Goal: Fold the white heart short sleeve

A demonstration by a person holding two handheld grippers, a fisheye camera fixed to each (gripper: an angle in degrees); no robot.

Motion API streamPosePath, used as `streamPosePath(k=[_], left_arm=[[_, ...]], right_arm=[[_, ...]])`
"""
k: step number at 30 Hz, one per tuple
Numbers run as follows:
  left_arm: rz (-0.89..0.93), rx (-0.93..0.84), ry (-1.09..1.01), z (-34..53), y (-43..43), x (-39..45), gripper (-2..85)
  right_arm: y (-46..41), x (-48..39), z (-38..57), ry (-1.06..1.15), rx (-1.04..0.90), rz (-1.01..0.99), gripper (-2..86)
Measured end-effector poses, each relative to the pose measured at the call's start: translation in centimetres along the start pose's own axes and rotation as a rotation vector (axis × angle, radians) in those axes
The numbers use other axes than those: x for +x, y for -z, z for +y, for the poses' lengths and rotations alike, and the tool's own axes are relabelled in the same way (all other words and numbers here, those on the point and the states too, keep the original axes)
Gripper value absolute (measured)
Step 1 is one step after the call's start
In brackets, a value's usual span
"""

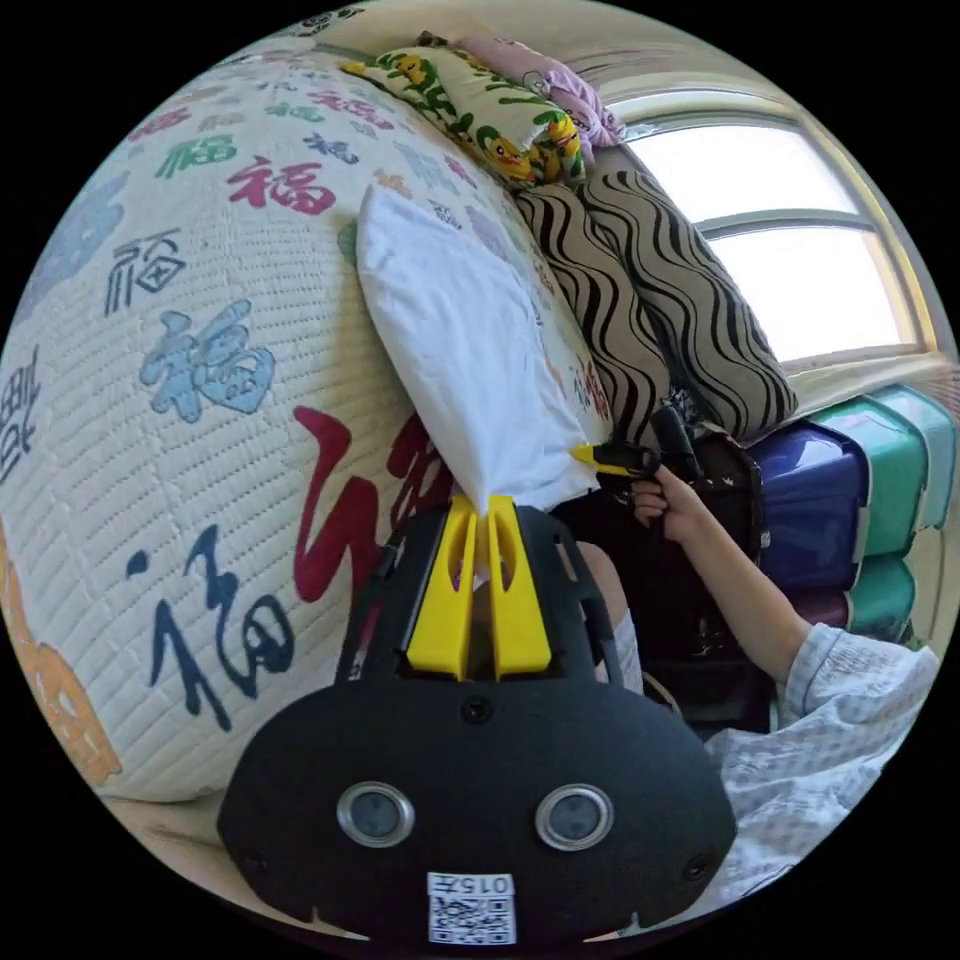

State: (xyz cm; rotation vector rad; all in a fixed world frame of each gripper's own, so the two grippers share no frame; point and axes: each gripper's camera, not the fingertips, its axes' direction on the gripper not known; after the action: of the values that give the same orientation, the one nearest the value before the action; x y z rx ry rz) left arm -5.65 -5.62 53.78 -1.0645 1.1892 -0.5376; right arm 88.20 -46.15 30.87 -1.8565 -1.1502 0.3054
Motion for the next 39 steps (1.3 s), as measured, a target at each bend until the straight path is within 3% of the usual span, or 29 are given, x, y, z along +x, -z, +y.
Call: streamPosePath(k=[5,9,11,18,23,25,29,31,32,39], left_arm=[[0.011,-0.092,0.0,3.8,4.5,-1.6,0.3],[0.01,-0.21,0.16,6.5,3.5,-5.1,5.2],[0.059,-0.206,0.145,6.4,4.3,-5.4,8.0],[-0.133,0.038,-0.047,-4.3,9.6,-2.1,11.5],[-0.283,0.016,-0.104,-13.0,5.0,0.0,13.4],[-0.307,-0.092,-0.1,-15.7,1.9,-0.3,13.6],[-0.364,-0.221,-0.129,-17.2,-1.4,-0.3,10.9],[-0.34,-0.255,-0.258,-17.3,-1.7,0.9,2.3],[-0.331,-0.257,-0.256,-17.5,-1.5,1.0,1.9],[-0.252,-0.154,-0.295,-19.9,2.7,2.8,0.7]], right_arm=[[-5.2,-3.3,6.7,0.113,-0.172,0.026,1.3],[-8.9,-2.3,8.5,0.107,-0.28,0.133,3.1],[-7.4,-2.3,8.2,0.127,-0.211,0.194,5.1],[-1.2,-3.4,1.6,0.212,0.103,0.254,10.7],[-3.1,-2.4,-6.0,0.169,0.111,0.252,11.9],[-4.2,-2.0,-7.7,0.153,0.073,0.287,11.9],[-7.6,-1.3,-10.1,0.18,-0.072,0.314,6.7],[-8.5,-1.6,-10.5,0.235,-0.105,0.333,4.6],[-8.7,-1.6,-10.9,0.258,-0.12,0.359,3.8],[-5.9,-1.6,-12.7,0.304,0.007,0.302,2.4]])
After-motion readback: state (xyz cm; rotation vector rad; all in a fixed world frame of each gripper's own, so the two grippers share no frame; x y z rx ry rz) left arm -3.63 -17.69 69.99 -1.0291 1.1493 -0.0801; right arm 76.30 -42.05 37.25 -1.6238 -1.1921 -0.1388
